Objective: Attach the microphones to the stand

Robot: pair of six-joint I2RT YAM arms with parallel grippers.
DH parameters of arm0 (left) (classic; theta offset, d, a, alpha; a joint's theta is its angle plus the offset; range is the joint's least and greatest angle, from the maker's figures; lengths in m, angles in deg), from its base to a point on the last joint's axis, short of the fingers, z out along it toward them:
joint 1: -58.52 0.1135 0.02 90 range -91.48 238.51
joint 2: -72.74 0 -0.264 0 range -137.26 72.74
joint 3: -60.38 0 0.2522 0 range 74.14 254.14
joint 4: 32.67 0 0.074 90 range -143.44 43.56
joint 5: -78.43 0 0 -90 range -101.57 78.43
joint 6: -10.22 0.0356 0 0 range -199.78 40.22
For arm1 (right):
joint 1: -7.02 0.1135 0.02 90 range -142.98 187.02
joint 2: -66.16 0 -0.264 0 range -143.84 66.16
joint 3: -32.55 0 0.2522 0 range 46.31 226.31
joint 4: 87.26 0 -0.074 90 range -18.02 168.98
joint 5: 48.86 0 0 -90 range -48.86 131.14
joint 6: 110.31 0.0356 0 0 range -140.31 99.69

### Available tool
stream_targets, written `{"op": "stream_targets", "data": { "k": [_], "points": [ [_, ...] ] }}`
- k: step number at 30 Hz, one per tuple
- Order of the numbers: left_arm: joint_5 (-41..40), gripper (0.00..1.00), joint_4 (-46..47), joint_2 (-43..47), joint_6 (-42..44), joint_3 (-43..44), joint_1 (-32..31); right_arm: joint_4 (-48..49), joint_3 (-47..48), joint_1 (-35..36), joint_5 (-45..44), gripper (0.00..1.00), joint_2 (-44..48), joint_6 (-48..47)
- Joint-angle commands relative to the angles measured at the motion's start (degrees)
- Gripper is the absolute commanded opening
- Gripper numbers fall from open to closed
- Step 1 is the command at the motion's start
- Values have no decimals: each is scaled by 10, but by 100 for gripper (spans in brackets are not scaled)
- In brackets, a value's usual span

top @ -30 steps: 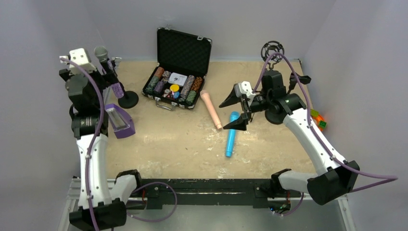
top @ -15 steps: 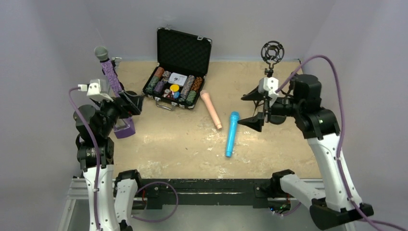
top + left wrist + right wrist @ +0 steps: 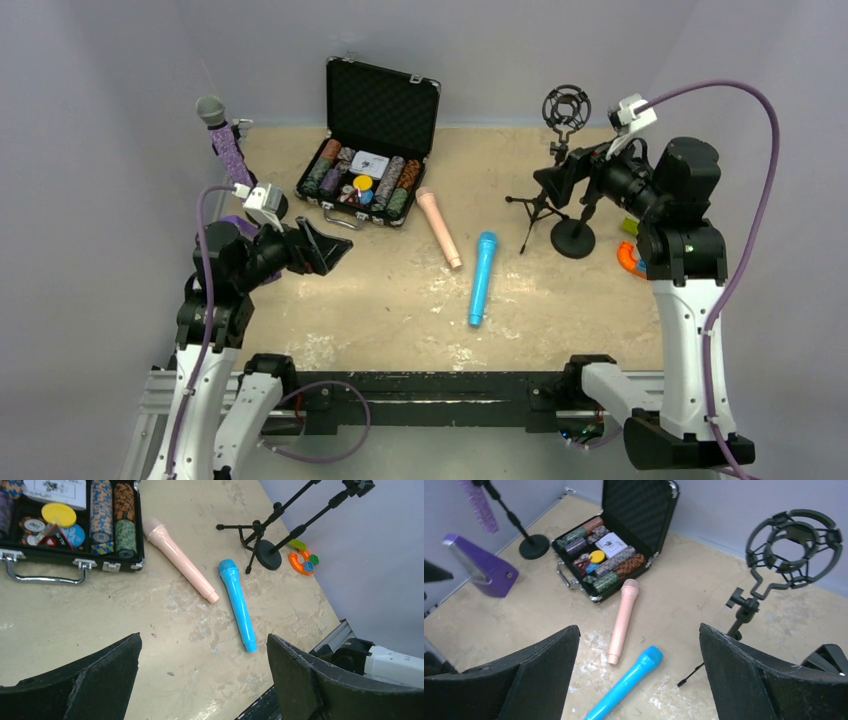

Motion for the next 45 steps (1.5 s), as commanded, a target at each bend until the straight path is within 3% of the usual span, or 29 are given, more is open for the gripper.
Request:
{"op": "stream_targets", "data": {
  "k": [1, 6, 9, 17, 22, 23, 27, 29, 33, 45],
  "points": [
    [18, 98, 6, -19, -32, -25, -11, 25, 34, -2, -59, 94, -21, 52],
    [-24, 98, 21, -51, -46, -31, -71, -17, 28, -2, 114, 93, -49, -47],
    [-72, 98, 25, -84, -51, -22, -130, -46, 33, -2, 164, 94, -55, -107],
    [-266, 97, 31, -281, -131, 57, -268, -20, -24, -2, 170, 94, -45, -109],
    [-333, 94, -13, -452, -191, 183, -318, 6, -68, -2, 163, 94, -34, -102],
    [-349, 89, -23, -485, -197, 213, -326, 11, -76, -2, 164, 94, -32, -100],
    [-392, 86, -107, -608, -223, 339, -354, 26, -104, -2, 165, 94, -25, -98],
    [-405, 78, -157, -666, -238, 399, -363, 33, -118, -2, 163, 94, -20, -98],
    [-415, 66, -187, -745, -249, 460, -373, 52, -148, -2, 163, 94, -6, -95],
    [-406, 67, -231, -904, -258, 593, -385, 77, -186, -2, 183, 94, 3, -93]
  ]
}}
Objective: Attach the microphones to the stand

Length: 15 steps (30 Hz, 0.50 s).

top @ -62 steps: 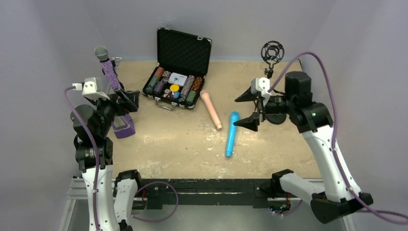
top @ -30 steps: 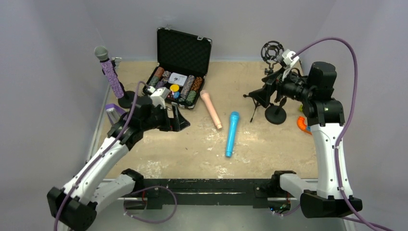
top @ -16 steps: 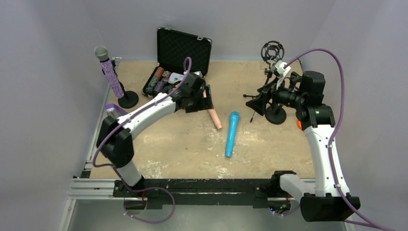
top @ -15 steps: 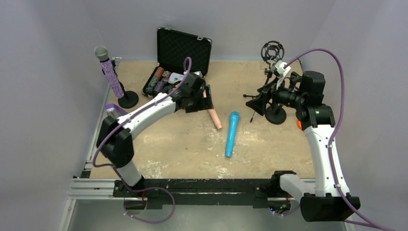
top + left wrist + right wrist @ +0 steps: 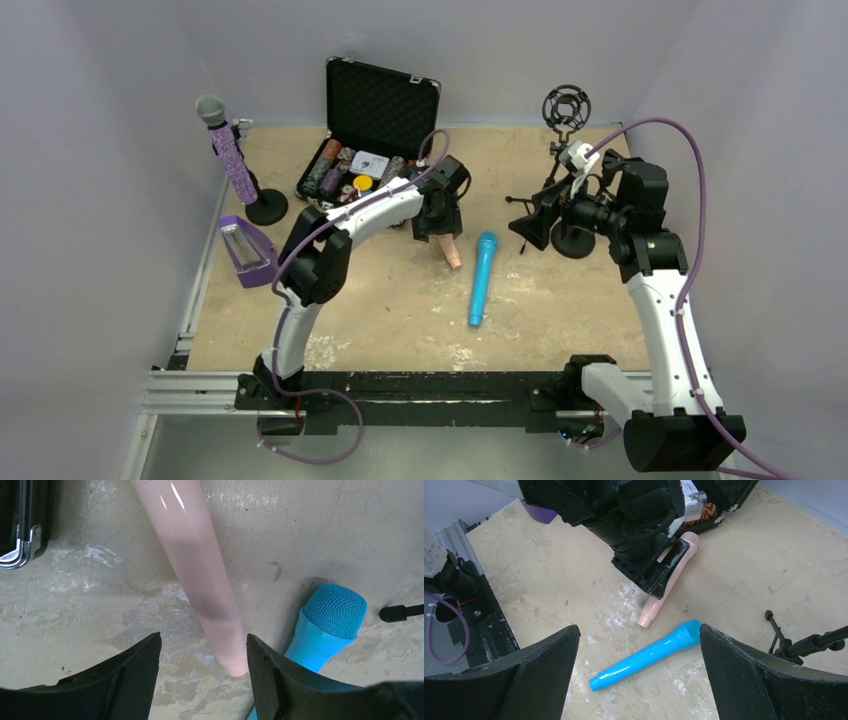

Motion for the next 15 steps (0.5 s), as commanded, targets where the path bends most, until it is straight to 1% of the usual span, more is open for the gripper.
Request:
{"op": "stream_targets", "data": {
  "k": [1, 5, 9, 11, 15],
  "points": [
    [-1, 68, -23, -32, -16, 51, -5, 30, -6, -1, 26, 94, 11, 4],
    [10, 68, -30, -65, -19, 70, -6, 33, -10, -1, 36, 94, 13, 5],
    [16, 62, -28, -75, -22, 62, -7, 34, -14, -1, 41, 94, 17, 5],
    [25, 57, -26, -78, -20, 55, -8, 35, -15, -1, 46, 94, 19, 6],
    [31, 54, -23, -80, -14, 40, -10, 35, -16, 0, 53, 94, 24, 8]
  ]
}}
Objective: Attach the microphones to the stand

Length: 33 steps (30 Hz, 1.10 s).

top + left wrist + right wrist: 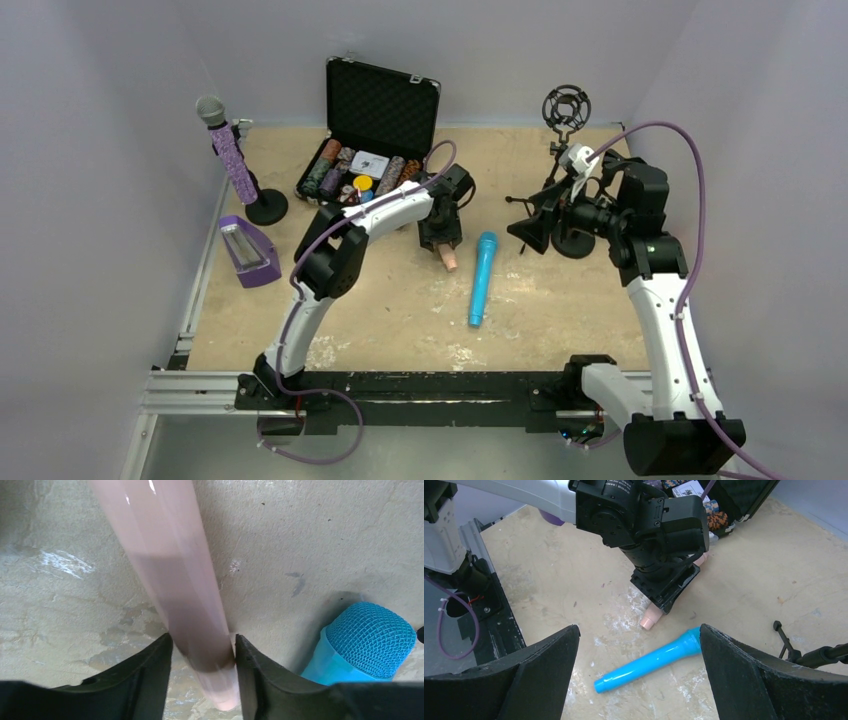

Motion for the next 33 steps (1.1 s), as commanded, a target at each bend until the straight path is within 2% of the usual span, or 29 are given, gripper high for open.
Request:
{"op": "stream_targets", "data": {
  "k": [1, 3, 4, 6, 10, 13, 15, 18, 21, 23, 26, 29, 33],
  "points": [
    [15, 50, 2, 1, 0, -12, -6, 19, -3, -1, 24, 94, 16, 5],
    [20, 40, 21, 12, 7, -34, -6, 19, -5, -1, 25, 94, 19, 5],
    [21, 29, 33, 23, 13, -47, -6, 19, -5, -1, 25, 94, 21, 5],
    [19, 13, 53, 51, 29, -73, -6, 15, -4, -1, 27, 94, 23, 2],
    [-2, 0, 129, 162, 72, -172, -7, -5, 3, 0, 41, 94, 26, -14],
    [7, 0, 228, 294, 121, -273, -6, -37, 20, -1, 63, 94, 16, -42],
    [42, 0, 315, 376, 175, -350, -6, -71, 43, -1, 77, 94, 3, -73],
    [117, 0, 442, 493, 259, -466, -4, -133, 86, -1, 116, 95, -17, -127],
    [219, 0, 577, 589, 321, -553, -4, -126, 105, -1, 141, 96, -20, -127],
    [297, 0, 637, 629, 338, -581, -4, -73, 101, 11, 155, 98, -15, -74],
    [348, 0, 664, 648, 320, -575, -5, 17, 99, 59, 129, 98, -16, 36],
    [370, 0, 703, 649, 291, -566, -9, 75, 111, 107, 78, 97, -28, 138],
    [380, 0, 721, 642, 274, -543, -16, 161, 111, 117, 58, 95, -42, 277]
  ]
}}
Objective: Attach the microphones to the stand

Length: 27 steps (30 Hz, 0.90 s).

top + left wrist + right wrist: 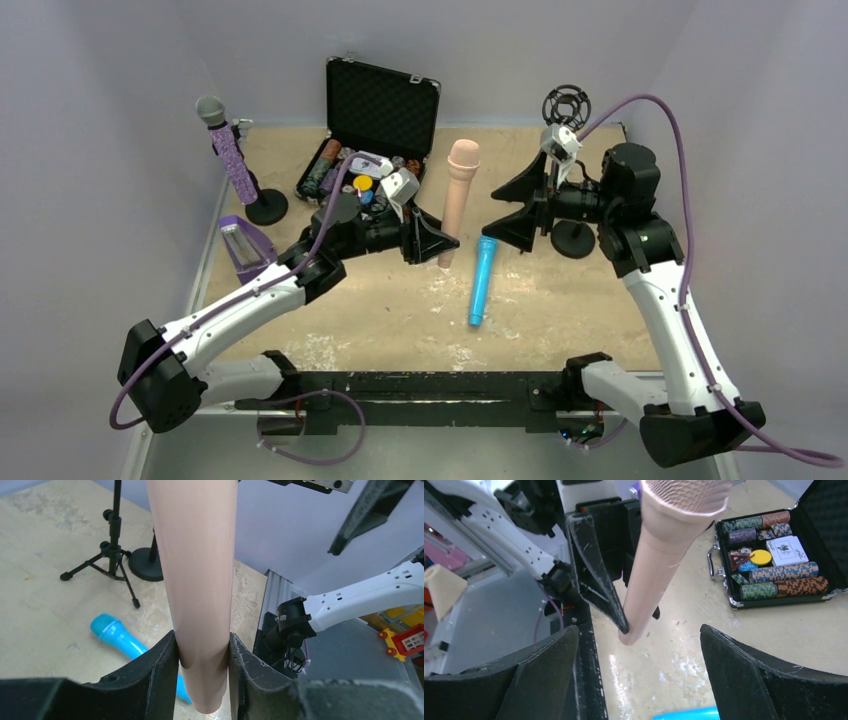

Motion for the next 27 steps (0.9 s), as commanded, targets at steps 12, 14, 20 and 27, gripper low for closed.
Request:
{"op": "stream_targets", "data": {
  "k": [12, 14, 20, 27],
  "points": [
    [54, 0, 89, -39, -17, 66, -34, 186, 69, 58, -44, 88, -62, 238],
    [53, 0, 89, -39, -17, 66, -36, 198, 68, 58, -40, 80, -65, 254],
    [48, 0, 90, -33, -22, 62, -37, 263, 47, 59, 0, 63, -82, 329],
    [33, 3, 93, -20, -40, 53, -37, 269, 54, 69, 29, 57, -103, 327]
  ]
}}
